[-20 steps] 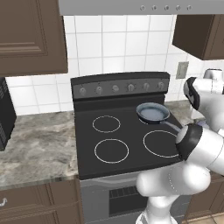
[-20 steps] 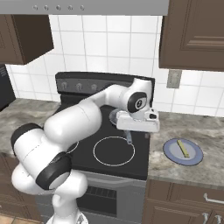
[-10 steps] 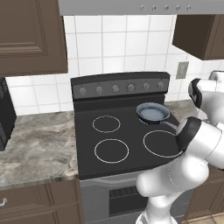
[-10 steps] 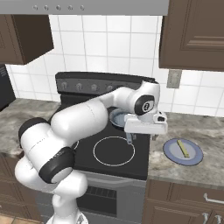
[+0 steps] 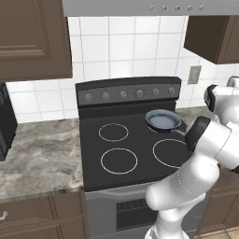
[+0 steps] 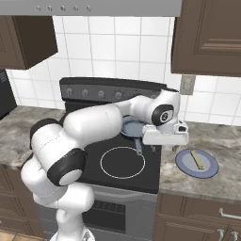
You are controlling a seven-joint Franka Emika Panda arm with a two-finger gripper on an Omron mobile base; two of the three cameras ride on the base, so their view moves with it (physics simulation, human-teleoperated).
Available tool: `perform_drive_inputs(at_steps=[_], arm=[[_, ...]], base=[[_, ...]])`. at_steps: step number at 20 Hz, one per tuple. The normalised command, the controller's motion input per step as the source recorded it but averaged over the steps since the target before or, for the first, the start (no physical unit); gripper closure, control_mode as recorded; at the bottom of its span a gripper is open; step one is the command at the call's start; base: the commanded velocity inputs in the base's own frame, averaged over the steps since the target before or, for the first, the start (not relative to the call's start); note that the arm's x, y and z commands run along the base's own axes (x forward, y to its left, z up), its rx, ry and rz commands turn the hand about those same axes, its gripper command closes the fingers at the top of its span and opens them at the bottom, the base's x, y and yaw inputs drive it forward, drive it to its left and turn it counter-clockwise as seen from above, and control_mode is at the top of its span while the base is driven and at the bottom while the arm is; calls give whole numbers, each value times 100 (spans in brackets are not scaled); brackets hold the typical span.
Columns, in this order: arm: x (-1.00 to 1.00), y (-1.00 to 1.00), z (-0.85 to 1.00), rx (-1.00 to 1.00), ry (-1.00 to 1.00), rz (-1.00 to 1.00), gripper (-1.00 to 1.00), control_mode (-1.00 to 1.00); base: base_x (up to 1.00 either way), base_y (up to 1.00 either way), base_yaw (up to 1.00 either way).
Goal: Pick up the butter stick and place it in the pan. Then turn on the burner for the pan.
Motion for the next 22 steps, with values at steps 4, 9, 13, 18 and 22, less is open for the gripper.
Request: perform_drive_inputs(at_steps=[4, 9, 13, 18, 22], arm=[[19, -38, -10, 0, 0, 4, -100, -100], [15, -39, -12, 0, 0, 4, -100, -100], [13, -35, -17, 0, 0, 4, -100, -100], [14, -27, -13, 0, 0, 3, -100, -100], [13, -28, -7, 0, 0, 2, -100, -100]], base=[[0, 0, 0], [0, 0, 0], [0, 0, 0], [0, 0, 0], [0, 0, 0]])
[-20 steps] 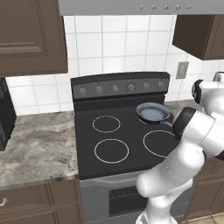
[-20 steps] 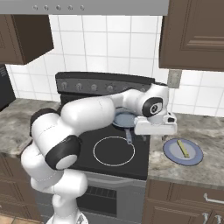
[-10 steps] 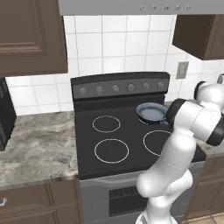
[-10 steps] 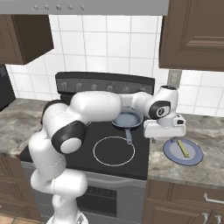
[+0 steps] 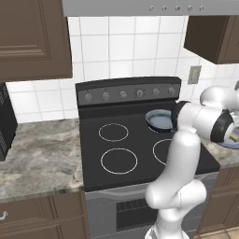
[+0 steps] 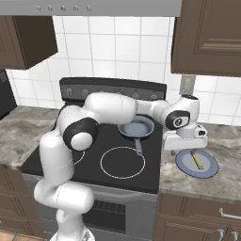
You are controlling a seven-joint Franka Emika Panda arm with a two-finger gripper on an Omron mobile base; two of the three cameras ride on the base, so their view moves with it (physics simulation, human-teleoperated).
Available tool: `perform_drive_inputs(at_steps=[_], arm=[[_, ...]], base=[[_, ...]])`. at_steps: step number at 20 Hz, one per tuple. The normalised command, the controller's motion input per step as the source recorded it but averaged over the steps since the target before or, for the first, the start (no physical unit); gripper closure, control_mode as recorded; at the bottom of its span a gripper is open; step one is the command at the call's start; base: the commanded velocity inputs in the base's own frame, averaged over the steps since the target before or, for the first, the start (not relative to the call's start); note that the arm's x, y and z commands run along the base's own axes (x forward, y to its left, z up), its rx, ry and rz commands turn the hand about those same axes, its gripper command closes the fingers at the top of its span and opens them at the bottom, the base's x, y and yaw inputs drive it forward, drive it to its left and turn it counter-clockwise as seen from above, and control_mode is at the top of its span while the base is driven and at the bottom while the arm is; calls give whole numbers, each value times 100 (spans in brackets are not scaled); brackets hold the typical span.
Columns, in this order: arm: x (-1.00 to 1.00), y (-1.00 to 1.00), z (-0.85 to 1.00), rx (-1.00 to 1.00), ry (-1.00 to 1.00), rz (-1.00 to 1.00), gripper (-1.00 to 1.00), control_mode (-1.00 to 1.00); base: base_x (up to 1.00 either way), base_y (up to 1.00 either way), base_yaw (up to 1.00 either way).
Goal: Pick up the butter stick and place it in the pan. Then turn on the burner for the pan.
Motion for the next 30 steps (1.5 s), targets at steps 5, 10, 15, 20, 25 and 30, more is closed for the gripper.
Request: perform_drive_inputs(at_steps=[5, 10, 15, 20, 25, 30], arm=[[17, -21, -12, 0, 0, 1, -100, -100], [19, -16, -26, 0, 0, 0, -100, -100], [22, -10, -22, 0, 0, 0, -100, -100], [26, -11, -21, 0, 0, 0, -100, -100], [26, -11, -23, 0, 0, 0, -100, -100], [25, -15, -17, 0, 0, 0, -100, -100]], base=[[0, 0, 0], [0, 0, 0], [0, 0, 0], [0, 0, 0], [0, 0, 0], [0, 0, 0]])
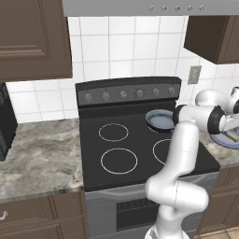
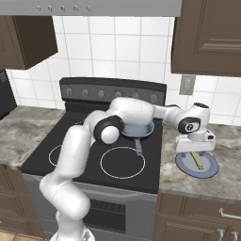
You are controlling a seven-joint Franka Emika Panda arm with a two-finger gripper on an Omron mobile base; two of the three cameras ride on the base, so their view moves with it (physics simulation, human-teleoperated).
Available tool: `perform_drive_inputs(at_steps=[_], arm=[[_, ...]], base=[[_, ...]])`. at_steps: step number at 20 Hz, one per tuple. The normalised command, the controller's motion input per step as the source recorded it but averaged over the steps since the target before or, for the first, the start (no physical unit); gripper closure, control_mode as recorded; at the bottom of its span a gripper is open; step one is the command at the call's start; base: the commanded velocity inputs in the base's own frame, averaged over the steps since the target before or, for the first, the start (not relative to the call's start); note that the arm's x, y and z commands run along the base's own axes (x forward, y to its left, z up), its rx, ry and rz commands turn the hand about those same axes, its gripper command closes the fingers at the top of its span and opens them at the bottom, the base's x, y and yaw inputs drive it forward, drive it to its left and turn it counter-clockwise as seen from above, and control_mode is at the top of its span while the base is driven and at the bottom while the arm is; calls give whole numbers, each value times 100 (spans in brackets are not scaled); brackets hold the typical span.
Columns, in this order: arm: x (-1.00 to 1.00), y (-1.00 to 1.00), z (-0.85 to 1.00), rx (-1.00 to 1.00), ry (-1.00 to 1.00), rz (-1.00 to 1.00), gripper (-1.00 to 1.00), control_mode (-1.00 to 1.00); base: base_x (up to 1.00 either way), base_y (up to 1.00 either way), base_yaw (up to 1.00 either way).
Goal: Pick up the butter stick and place it in the pan. Then turn on the burner for the pan.
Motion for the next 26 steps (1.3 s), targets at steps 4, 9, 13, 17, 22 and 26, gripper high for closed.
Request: perform_drive_inputs(at_steps=[4, 9, 13, 17, 22, 26], arm=[[25, -18, -10, 1, 0, 0, -100, -100], [26, -16, -16, 0, 0, 0, -100, -100], [24, -15, -21, 0, 0, 0, -100, -100], [19, -12, -19, 0, 0, 0, -100, -100], [9, -12, -17, 0, 0, 0, -100, -100], [0, -2, -19, 0, 0, 0, -100, -100]], base=[[0, 0, 0], [0, 0, 0], [0, 0, 0], [0, 0, 0], [0, 0, 0], [0, 0, 0]])
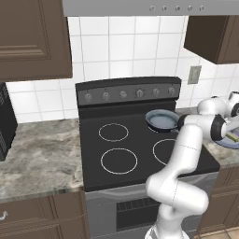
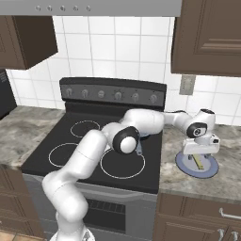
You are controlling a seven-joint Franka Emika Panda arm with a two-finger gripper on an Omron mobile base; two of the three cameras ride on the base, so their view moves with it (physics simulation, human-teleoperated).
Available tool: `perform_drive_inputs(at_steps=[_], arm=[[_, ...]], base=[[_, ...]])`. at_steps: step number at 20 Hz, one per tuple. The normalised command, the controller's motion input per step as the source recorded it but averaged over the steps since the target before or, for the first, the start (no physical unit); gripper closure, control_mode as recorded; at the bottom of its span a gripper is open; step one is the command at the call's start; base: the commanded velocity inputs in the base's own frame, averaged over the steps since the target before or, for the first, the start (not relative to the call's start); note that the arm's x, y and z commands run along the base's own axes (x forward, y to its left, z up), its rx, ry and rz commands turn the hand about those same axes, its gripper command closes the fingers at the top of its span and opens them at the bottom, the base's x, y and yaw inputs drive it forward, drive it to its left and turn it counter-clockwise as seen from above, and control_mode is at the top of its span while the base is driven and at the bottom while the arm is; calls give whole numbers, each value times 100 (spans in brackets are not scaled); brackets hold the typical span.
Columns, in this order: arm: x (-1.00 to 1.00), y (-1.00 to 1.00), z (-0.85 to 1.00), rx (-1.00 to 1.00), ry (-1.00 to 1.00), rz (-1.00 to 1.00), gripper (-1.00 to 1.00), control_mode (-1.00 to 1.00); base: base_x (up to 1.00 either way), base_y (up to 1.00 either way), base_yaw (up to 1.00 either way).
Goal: Pick up the butter stick and place it in the pan. Then turn on the burner for the pan.
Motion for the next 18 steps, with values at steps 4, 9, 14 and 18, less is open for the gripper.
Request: perform_drive_inputs(at_steps=[4, 9, 14, 18], arm=[[0, 0, -19, 0, 0, 0, -100, -100], [0, 0, -27, 0, 0, 0, 100, -100], [0, 0, -23, 0, 0, 0, 100, -100], [0, 0, 0, 0, 0, 0, 100, -100]], base=[[0, 0, 0], [0, 0, 0], [0, 0, 0], [0, 0, 0]])
